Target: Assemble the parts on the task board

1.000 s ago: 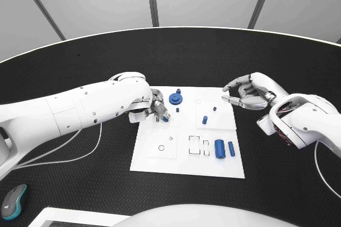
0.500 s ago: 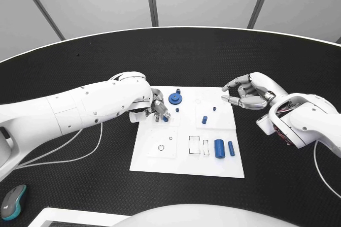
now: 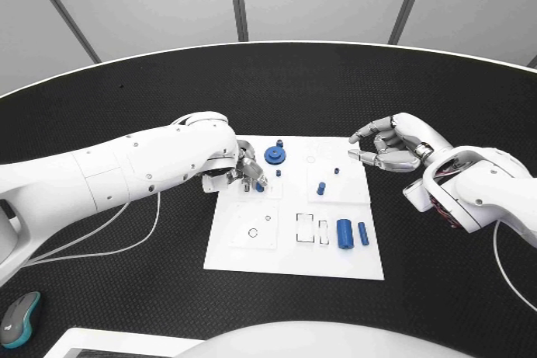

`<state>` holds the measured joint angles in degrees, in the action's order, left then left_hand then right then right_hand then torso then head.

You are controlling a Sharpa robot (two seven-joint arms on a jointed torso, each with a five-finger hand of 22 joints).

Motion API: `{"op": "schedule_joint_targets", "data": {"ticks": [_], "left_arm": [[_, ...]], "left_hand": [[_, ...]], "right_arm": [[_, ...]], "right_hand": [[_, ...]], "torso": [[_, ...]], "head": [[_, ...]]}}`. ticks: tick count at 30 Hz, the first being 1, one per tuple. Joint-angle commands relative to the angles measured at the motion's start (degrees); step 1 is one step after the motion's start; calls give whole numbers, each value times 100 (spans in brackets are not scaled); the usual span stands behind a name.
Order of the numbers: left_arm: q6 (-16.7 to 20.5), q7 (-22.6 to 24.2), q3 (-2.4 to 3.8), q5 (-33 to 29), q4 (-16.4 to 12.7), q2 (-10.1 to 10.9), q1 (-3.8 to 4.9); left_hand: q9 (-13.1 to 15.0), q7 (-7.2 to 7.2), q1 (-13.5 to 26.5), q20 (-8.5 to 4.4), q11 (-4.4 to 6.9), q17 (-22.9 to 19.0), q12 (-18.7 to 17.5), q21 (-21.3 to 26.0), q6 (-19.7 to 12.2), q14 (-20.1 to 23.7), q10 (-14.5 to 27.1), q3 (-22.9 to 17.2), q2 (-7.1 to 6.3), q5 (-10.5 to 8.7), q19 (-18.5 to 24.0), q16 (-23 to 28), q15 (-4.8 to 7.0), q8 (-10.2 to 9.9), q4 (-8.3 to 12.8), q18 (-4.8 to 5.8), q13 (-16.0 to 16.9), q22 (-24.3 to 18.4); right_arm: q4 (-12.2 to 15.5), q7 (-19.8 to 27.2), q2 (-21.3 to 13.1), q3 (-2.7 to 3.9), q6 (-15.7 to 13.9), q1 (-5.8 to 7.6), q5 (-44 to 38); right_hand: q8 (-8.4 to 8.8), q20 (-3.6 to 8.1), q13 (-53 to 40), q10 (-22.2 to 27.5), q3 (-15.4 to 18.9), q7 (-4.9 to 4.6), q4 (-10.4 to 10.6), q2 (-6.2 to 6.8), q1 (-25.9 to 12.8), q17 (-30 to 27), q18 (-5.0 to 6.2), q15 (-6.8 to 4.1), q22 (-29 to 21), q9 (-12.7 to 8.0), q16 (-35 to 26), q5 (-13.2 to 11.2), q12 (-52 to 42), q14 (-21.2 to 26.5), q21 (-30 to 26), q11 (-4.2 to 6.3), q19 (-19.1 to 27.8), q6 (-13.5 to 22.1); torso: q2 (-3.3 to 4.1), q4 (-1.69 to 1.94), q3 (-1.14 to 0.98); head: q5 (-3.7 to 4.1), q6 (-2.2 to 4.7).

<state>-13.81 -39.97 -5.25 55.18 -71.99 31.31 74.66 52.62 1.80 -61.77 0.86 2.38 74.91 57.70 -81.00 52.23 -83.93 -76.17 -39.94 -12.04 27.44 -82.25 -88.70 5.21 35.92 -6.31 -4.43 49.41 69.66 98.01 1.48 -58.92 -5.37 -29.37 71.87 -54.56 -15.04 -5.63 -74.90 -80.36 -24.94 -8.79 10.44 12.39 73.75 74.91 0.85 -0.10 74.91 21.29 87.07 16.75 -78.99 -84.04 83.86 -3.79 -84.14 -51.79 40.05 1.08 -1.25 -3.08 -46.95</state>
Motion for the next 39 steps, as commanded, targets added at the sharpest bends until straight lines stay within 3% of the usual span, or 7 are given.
{"op": "schedule_joint_targets", "data": {"ticks": [1, 26, 31, 33, 39], "left_arm": [[25, -9, 0, -5, 1, 4, 0], [239, 6, 2, -146, -112, 161, 0], [291, 9, 4, -285, -184, 240, 1], [310, 10, 5, -322, -213, 270, 1], [347, 24, 30, -400, -351, 443, 14]], "left_hand": [[-21, -1, 140, -20, -6, 1309, -10, 1, 78, -544, 39, 254, -22, -31, -15, 1, 36, -62, -193, 48, -23, 7], [-32, 9, 306, -28, -16, 1312, 48, 28, 209, -545, 42, 1401, -105, -137, -19, 1, 32, -203, -1003, 45, -74, -2], [-29, 14, 340, -27, -20, 1312, 46, 28, 214, -545, 50, 1512, -94, -253, -21, 2, 28, -219, -1037, 45, -91, 2], [-27, 14, 371, -26, -22, 1314, 50, 32, 219, -546, 54, 1599, -70, -409, -20, 1, 27, -233, -1038, 44, -101, -1], [-24, 12, 241, -29, -20, 1312, 30, 35, 191, -545, 82, 1619, -29, -445, -21, 3, 29, -259, -1007, 43, -135, -2]], "right_arm": [[0, 2, -1, 0, -10, 0, 0], [-48, -10, 9, 0, -42, 0, 0], [-96, -8, 34, 0, -42, -1, 0], [-111, -7, 43, 0, -41, -1, 0], [-153, -1, 55, -1, -33, -3, 0]], "right_hand": [[-36, 36, -440, -8, -17, 0, 1, 0, 55, 913, 87, -45, 1022, 5, -27, 32, 1, -446, -37, -5, -296, 54], [-33, 35, -427, 4, -3, -4, 20, 16, 29, 895, 90, -43, 1011, 4, -38, 30, 15, -442, -53, -9, -290, 69], [-33, 35, -430, 1, -1, -4, 22, 17, 27, 895, 91, -43, 1009, 4, -39, 30, 12, -442, -55, -9, -289, 70], [-33, 35, -430, 1, -1, -4, 22, 17, 27, 895, 91, -43, 1009, 4, -39, 30, 12, -442, -55, -9, -289, 70], [-34, 35, -426, 5, 2, -4, 29, 18, 19, 887, 91, -42, 1007, 4, -43, 31, 16, -440, -58, -10, -288, 72]], "torso": [[-3, 1, 2], [-16, -8, 2], [-22, -12, 2], [-22, -11, 3], [-21, -2, 9]], "head": [[-4, 2], [-14, 43], [-20, 67], [-19, 75], [-2, 140]]}}
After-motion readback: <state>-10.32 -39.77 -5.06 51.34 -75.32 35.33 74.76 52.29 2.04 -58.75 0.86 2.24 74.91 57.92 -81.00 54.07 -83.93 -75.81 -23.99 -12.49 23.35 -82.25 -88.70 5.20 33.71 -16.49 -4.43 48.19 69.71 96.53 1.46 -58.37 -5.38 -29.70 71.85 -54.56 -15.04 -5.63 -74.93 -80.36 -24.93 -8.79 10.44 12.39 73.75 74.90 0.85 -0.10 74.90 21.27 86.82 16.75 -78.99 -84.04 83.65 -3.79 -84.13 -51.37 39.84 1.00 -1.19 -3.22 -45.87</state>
